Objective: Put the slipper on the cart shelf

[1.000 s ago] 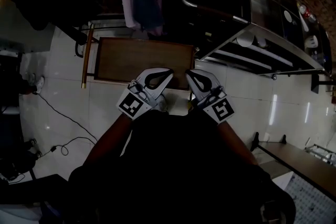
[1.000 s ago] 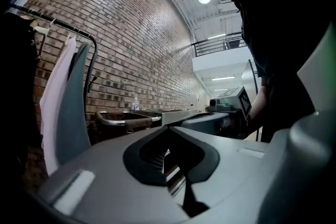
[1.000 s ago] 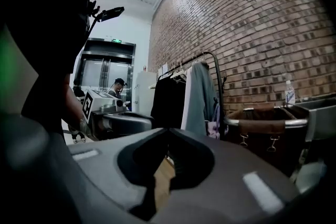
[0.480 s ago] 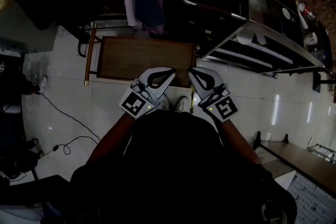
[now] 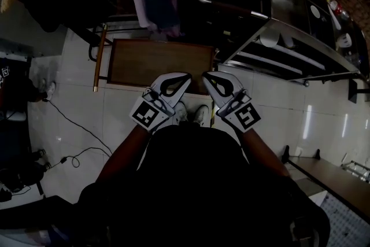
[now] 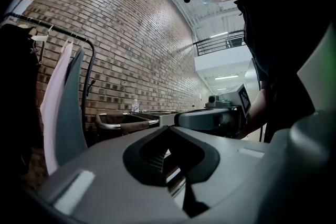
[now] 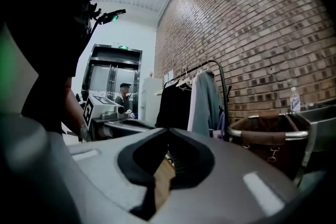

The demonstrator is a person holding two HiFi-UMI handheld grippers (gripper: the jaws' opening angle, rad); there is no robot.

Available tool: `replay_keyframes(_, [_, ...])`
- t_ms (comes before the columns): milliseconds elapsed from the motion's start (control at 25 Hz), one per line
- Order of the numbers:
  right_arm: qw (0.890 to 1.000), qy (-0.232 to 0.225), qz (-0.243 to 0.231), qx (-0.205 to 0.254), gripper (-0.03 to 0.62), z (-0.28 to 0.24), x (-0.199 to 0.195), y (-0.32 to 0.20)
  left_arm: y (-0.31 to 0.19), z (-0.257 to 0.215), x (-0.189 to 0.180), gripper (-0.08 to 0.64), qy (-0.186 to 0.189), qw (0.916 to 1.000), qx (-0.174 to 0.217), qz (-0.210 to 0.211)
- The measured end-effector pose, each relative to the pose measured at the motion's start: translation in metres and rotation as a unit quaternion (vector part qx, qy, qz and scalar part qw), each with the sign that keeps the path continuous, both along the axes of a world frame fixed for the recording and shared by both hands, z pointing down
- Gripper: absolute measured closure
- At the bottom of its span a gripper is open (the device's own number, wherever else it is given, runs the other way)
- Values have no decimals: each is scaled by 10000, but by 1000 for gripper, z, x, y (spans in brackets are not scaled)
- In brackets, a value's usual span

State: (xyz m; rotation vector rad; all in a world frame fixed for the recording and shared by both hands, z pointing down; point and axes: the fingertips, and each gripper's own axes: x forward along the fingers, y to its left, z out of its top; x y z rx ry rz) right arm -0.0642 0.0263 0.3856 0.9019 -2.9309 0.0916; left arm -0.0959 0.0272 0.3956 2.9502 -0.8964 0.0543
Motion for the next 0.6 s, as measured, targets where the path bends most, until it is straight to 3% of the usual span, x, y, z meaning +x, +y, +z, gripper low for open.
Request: replay_keyframes(600, [9997, -82, -9, -218, 591, 13, -6, 3, 4, 3, -3, 560, -23, 10000, 43, -43])
